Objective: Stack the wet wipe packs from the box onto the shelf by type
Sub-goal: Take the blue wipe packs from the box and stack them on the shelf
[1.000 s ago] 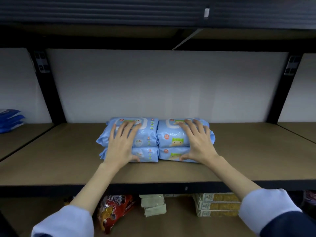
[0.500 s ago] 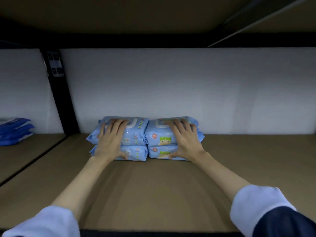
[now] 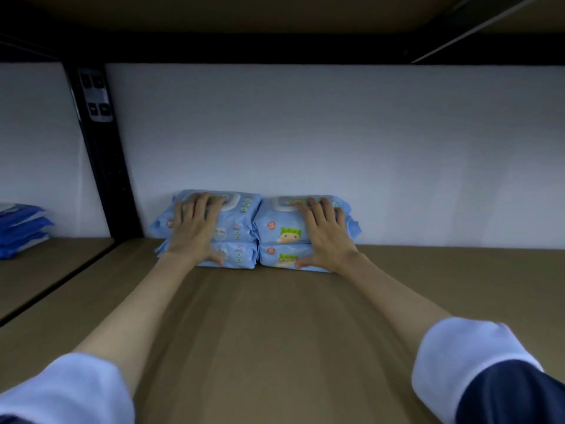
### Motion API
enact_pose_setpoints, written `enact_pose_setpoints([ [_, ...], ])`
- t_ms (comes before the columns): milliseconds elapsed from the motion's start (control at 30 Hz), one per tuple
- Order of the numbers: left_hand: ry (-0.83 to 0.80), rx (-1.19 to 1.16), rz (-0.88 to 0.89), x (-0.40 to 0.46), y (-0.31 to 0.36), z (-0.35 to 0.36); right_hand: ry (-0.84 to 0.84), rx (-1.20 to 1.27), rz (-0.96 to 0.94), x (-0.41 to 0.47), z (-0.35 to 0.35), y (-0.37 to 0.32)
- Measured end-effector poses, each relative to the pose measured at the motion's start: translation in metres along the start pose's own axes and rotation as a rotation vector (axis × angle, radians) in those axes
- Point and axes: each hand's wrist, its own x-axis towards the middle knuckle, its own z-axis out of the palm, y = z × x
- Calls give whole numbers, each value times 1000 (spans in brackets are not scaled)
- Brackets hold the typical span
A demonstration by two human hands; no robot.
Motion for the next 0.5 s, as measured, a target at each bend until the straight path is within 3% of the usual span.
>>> enact_pose_setpoints([
  [300, -107, 69, -76, 14, 10, -1, 56, -38, 14, 12, 14, 4],
  [500, -175, 5, -59, 9, 35, -13, -21, 6, 13, 2, -7, 8],
])
